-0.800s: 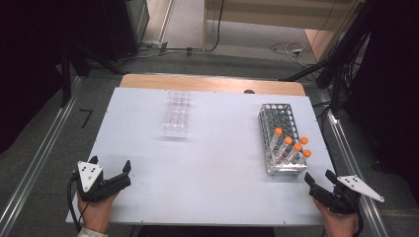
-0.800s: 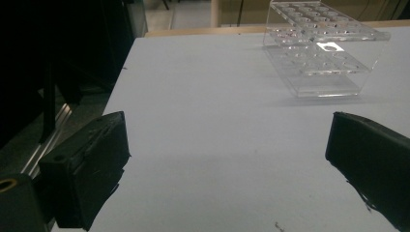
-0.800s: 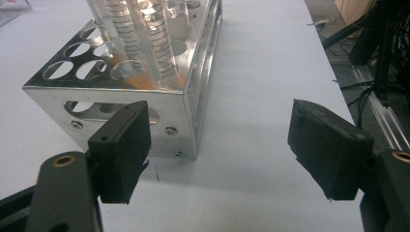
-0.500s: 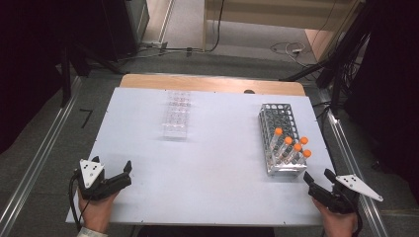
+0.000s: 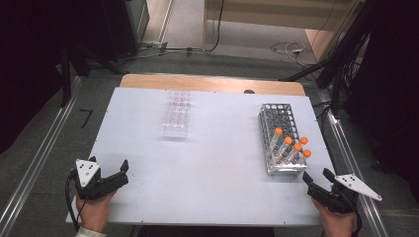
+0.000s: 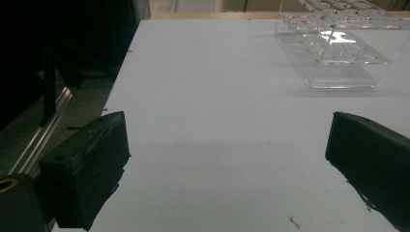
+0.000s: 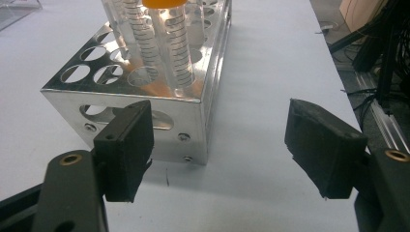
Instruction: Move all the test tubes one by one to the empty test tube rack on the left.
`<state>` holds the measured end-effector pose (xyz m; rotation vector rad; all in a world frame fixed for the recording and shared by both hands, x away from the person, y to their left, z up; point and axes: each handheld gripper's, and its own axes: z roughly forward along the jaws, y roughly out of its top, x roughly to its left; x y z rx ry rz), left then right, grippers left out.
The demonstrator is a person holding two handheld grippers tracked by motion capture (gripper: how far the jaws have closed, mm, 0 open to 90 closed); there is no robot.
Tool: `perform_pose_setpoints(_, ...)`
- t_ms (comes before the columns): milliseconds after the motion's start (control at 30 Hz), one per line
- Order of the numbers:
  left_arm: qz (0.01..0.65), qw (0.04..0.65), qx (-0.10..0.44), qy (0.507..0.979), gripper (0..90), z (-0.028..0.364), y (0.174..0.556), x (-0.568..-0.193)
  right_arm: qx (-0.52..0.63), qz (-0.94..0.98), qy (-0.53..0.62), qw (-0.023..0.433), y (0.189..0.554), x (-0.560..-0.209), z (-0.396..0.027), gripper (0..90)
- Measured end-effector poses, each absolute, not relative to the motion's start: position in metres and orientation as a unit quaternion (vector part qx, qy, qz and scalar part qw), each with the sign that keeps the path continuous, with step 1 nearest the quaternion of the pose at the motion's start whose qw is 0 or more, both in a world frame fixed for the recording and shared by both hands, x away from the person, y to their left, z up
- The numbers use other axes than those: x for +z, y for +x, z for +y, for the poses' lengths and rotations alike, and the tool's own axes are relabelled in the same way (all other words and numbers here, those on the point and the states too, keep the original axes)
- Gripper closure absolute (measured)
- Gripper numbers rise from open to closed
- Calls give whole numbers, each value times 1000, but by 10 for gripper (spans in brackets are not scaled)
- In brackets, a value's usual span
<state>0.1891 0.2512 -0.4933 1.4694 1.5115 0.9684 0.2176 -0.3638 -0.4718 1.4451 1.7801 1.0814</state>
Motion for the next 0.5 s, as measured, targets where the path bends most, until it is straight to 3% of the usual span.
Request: perform_pose_setpoints(500,595,393,376,592,18,250,192,-495,420,676,524,304,222,-465,-359,343)
